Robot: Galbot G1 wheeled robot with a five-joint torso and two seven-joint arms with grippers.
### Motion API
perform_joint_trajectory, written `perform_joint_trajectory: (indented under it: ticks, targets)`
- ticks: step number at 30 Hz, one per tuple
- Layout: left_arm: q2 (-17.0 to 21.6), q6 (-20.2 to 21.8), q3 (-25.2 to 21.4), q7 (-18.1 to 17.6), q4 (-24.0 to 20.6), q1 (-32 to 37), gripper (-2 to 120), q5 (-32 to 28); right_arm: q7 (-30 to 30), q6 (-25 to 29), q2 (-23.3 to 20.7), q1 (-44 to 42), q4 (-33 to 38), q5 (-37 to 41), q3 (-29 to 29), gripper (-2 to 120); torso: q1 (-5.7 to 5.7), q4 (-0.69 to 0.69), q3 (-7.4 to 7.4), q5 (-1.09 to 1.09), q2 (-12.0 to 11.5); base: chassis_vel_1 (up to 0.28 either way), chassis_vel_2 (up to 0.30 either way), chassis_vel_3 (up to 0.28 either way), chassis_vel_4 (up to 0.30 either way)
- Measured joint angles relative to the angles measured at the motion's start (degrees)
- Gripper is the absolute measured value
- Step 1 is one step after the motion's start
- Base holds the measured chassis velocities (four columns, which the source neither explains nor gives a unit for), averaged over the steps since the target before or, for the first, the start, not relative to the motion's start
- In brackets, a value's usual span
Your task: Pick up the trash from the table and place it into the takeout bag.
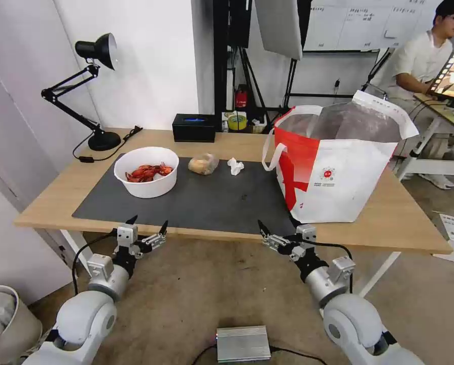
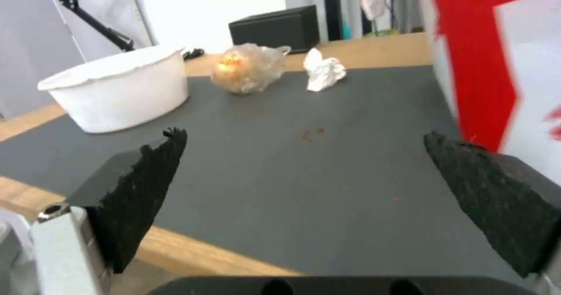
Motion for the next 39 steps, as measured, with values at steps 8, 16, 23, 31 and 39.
perform_joint_trajectory:
  ticks: [8, 16, 23, 31, 39]
  targets:
    - [-0.6, -0.2, -1.2, 0.0, -0.4, 1.3, 100, 0.4, 2.6, -2.0, 0.2, 14.8, -7.9, 3.3, -10.7, 100, 0.01, 0.02, 0.0, 0.0, 0.0, 0.0, 0.0, 0.0, 0.0]
    - [-1.3, -0.2, -2.4, 0.0, -1.2, 2.1, 100, 0.6, 10.0, -6.5, 3.3, 31.6, -16.6, 5.0, -22.4, 100, 0.01, 0.01, 0.01, -0.01, 0.0, 0.0, 0.0, 0.0, 0.0]
    - [-2.0, -1.3, -3.1, 0.1, -1.2, 3.3, 100, 1.3, 16.9, -9.8, 8.6, 43.0, -27.0, 5.2, -28.1, 100, 0.01, 0.01, 0.01, -0.01, 0.0, 0.0, 0.0, 0.0, 0.0]
    - [-2.3, -1.8, -3.3, 0.2, -1.1, 3.8, 100, 1.5, 24.2, -13.1, 17.7, 51.3, -41.7, 4.1, -29.6, 100, 0.01, 0.02, 0.0, -0.01, 0.0, 0.0, 0.0, 0.0, 0.0]
    - [-2.0, -2.9, -3.3, 1.5, -1.0, 3.8, 100, 2.0, 26.4, -13.6, 22.0, 54.4, -50.8, 2.8, -28.2, 100, 0.01, 0.0, 0.0, -0.01, 0.0, 0.0, 0.0, 0.0, 0.0]
